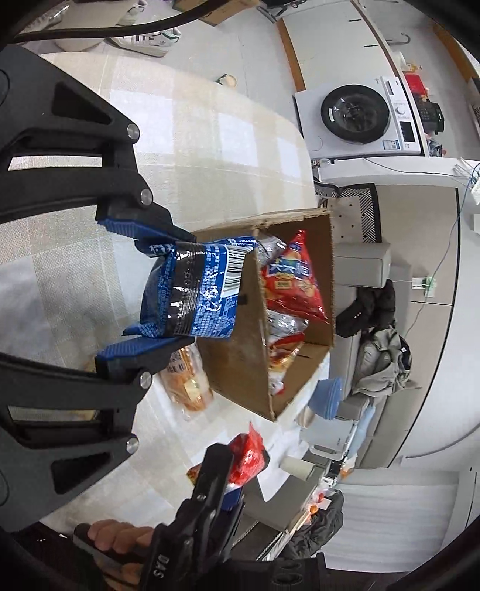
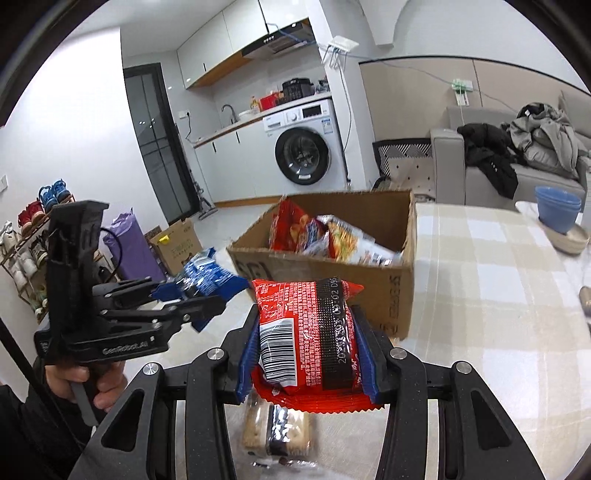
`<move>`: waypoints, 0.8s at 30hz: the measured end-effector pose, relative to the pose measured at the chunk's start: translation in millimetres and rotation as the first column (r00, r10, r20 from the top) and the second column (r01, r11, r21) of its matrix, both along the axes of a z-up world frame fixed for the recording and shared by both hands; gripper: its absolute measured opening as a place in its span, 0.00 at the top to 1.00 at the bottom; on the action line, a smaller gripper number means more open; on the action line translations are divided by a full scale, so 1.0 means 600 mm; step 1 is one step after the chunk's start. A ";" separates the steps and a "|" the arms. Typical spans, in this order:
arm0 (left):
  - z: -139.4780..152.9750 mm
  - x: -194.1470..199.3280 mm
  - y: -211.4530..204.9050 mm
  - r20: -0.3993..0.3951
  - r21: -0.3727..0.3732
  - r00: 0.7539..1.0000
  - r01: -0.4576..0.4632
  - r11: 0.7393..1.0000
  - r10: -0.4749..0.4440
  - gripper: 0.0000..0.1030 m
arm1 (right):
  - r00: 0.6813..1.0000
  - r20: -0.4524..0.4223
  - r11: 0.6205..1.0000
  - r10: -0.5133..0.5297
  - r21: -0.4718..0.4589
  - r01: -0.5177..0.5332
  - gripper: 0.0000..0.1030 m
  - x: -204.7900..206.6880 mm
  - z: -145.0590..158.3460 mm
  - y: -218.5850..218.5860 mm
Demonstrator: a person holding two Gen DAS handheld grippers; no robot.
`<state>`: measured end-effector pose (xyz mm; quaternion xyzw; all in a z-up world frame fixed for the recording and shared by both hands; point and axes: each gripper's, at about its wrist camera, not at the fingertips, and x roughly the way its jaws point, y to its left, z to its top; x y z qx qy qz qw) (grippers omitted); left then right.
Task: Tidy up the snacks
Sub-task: 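Lift and carry the blue pack and red pack over the cardboard box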
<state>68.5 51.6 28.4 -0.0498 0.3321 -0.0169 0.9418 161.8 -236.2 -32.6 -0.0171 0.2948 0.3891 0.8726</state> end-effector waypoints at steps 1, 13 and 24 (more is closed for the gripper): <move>0.006 -0.004 -0.001 0.005 0.000 1.000 0.002 1.000 -0.002 0.59 | 1.000 0.007 1.000 -0.005 0.007 0.005 0.56 0.002 0.004 -0.001; 0.052 0.006 0.006 0.036 -0.034 0.999 -0.003 0.999 0.004 0.59 | 0.998 0.010 0.996 -0.060 0.064 0.059 0.56 0.052 0.042 -0.003; 0.054 0.078 0.027 0.019 -0.047 0.999 -0.033 0.998 0.033 0.59 | 0.999 -0.003 0.998 -0.049 0.045 0.049 0.56 0.085 0.040 0.025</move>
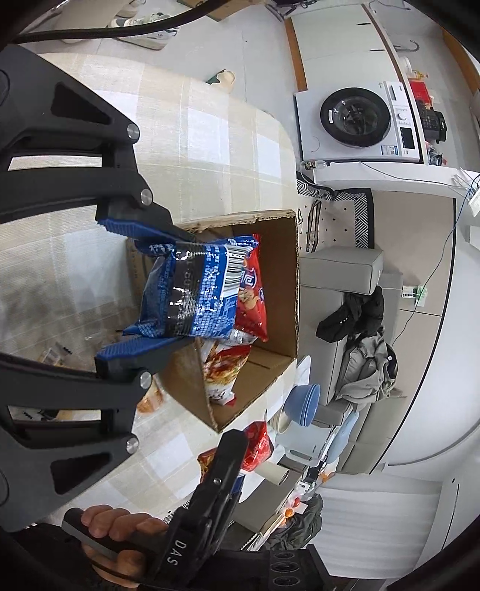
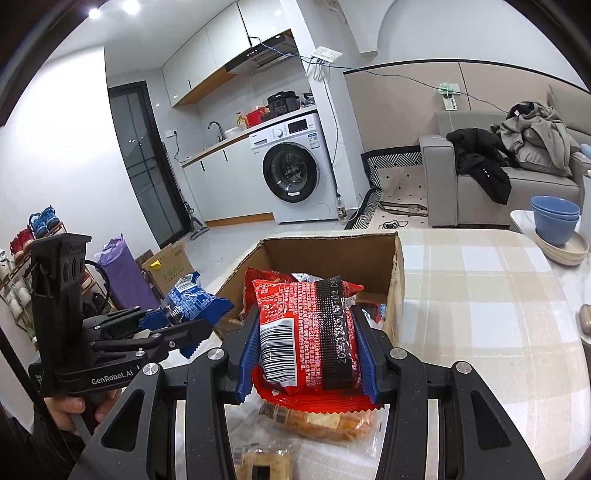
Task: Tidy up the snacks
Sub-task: 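Lift and carry the blue pack and red pack over the cardboard box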
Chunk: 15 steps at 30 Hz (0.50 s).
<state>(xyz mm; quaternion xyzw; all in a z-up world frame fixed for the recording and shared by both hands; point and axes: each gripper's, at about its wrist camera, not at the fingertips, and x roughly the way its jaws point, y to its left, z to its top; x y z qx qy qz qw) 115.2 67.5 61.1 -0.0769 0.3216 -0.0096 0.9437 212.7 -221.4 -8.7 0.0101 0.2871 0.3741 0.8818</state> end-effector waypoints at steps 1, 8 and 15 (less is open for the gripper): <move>-0.001 0.006 0.001 -0.002 0.000 1.000 0.000 1.000 0.000 0.59 | 1.000 -0.001 1.000 0.005 -0.003 -0.005 0.56 0.005 -0.001 0.007; -0.008 0.068 0.005 -0.019 0.006 1.000 0.014 1.000 -0.014 0.59 | 1.000 -0.005 0.999 0.023 -0.029 -0.024 0.56 0.031 -0.008 0.040; -0.029 0.115 0.006 -0.023 -0.005 1.000 0.022 1.000 -0.022 0.59 | 0.999 -0.038 0.997 0.010 -0.072 -0.013 0.56 0.057 -0.035 0.066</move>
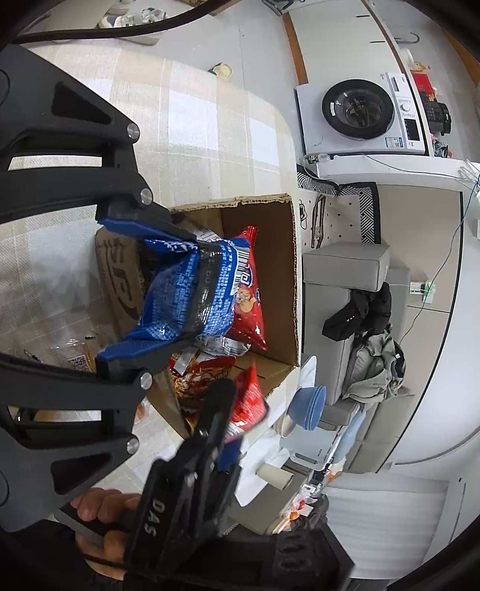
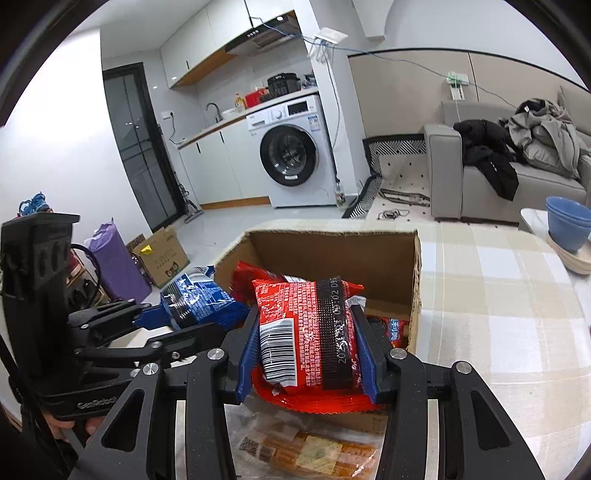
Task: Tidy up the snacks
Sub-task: 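Lift and carry the blue pack and red pack over the cardboard box, then open both grippers to drop the blue and red packs into the box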
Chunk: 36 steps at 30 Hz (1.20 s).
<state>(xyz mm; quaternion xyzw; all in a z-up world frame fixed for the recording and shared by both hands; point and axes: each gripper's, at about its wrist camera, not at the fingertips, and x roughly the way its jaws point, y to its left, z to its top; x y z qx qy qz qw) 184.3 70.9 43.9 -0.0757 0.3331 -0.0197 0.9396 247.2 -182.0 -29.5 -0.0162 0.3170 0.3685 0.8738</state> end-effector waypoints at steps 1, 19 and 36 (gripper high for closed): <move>-0.003 0.002 0.001 0.002 -0.003 1.000 0.003 1.000 -0.003 0.59 | 1.000 -0.011 1.000 -0.006 -0.007 0.006 0.56 0.003 -0.006 0.001; -0.028 0.070 -0.008 -0.010 0.045 1.000 -0.003 0.999 0.003 0.57 | 1.000 0.023 0.989 -0.001 -0.147 0.004 0.56 0.022 -0.022 0.032; -0.019 0.045 -0.026 -0.009 0.033 0.998 0.060 0.998 -0.060 0.13 | 0.997 0.080 0.992 -0.020 -0.123 0.030 0.09 -0.028 -0.004 -0.043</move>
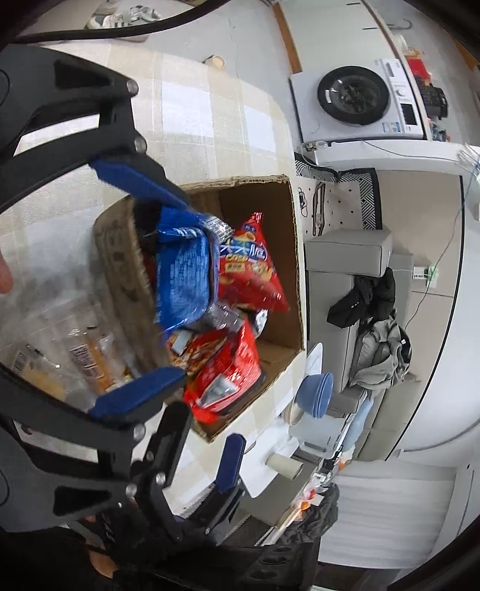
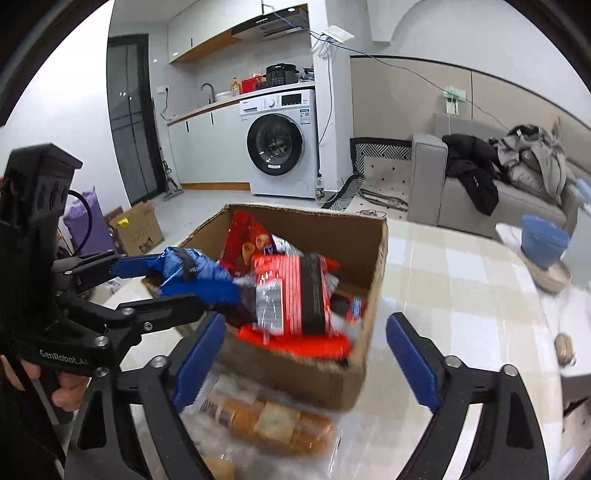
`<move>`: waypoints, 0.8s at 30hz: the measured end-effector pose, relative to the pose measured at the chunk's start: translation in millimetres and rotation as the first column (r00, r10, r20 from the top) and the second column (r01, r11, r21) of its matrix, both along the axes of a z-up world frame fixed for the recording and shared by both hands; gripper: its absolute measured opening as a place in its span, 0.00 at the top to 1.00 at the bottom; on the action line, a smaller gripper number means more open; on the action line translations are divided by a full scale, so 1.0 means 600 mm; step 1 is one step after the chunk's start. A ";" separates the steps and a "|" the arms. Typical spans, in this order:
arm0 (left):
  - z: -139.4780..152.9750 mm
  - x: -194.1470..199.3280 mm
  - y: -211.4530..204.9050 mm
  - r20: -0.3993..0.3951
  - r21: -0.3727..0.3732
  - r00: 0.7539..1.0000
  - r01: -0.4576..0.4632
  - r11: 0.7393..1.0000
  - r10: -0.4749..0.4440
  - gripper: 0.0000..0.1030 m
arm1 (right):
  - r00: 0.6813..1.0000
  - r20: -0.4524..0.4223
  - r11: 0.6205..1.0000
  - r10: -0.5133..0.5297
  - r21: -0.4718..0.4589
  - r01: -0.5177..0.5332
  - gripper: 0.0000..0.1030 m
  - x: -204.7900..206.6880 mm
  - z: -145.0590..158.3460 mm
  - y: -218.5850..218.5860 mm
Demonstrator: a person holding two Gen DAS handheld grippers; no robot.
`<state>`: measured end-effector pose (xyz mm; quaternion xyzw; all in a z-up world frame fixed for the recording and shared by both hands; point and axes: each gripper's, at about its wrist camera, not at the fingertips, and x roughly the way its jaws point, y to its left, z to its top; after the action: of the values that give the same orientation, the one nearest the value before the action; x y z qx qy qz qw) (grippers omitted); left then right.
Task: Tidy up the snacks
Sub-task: 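Open both grippers to drop the blue and red packs into the box, then move both tools down toward the cracker pack and bread loaf bag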
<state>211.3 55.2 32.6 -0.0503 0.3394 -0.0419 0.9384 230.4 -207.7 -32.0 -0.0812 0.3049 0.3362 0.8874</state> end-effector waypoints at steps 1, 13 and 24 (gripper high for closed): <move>0.001 -0.006 -0.003 0.003 0.011 1.000 0.003 1.000 -0.003 0.09 | 1.000 -0.006 1.000 -0.009 0.015 0.009 0.08 -0.005 -0.001 -0.011; -0.004 -0.099 0.007 0.001 0.010 0.997 -0.074 0.997 0.074 0.00 | 0.996 -0.086 0.997 -0.022 0.077 0.028 0.02 -0.057 -0.015 -0.064; -0.038 -0.170 0.029 -0.020 0.015 0.993 -0.117 0.993 0.117 0.00 | 0.989 -0.149 0.999 0.008 0.033 -0.003 0.01 -0.105 -0.061 -0.063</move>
<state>109.5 72.7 9.9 -0.0640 0.3460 0.0160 0.9359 167.6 -245.3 -68.6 -0.0420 0.3648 0.3487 0.8623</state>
